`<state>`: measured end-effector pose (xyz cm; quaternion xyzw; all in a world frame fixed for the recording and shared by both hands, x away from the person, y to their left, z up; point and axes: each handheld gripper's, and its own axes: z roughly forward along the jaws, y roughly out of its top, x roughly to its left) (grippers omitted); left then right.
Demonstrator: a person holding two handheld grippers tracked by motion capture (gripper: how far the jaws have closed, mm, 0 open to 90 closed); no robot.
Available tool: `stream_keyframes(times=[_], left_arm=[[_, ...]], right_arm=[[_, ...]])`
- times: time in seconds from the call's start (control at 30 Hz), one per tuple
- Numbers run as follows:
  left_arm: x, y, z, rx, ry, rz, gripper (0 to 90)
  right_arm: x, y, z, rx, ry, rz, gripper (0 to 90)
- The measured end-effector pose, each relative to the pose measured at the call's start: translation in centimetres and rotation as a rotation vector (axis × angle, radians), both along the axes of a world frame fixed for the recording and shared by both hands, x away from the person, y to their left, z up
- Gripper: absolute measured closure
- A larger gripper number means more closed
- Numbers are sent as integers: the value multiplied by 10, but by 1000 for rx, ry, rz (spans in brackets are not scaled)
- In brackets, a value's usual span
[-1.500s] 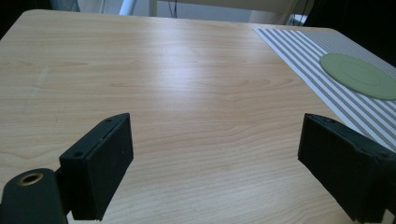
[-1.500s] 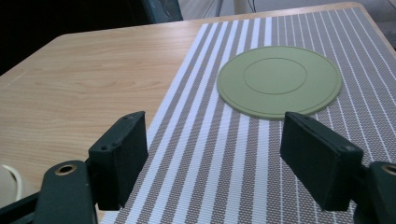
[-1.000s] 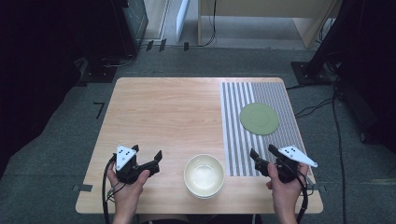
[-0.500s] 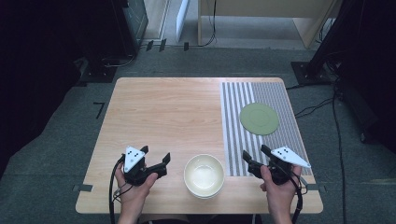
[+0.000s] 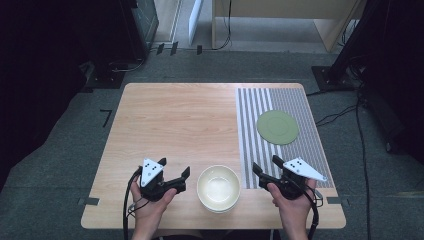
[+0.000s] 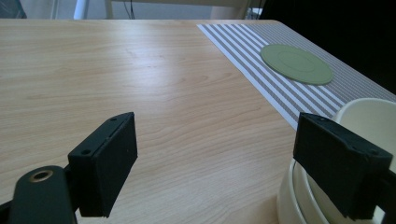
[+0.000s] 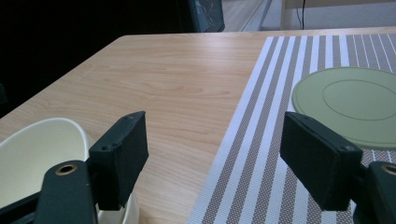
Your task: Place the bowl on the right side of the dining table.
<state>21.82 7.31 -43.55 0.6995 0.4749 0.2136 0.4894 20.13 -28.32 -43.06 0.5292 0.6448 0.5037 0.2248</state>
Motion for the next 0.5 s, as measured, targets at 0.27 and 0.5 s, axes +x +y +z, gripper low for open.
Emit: stream_keyframes(times=[0.27, 0.5], left_arm=[[-1, -9, 0, 10, 1, -23, 135], [0, -9, 4, 4, 2, -36, 135]], right_arm=[[0, 8, 8, -12, -22, 17, 240], [7, 16, 16, -32, -39, 35, 241]])
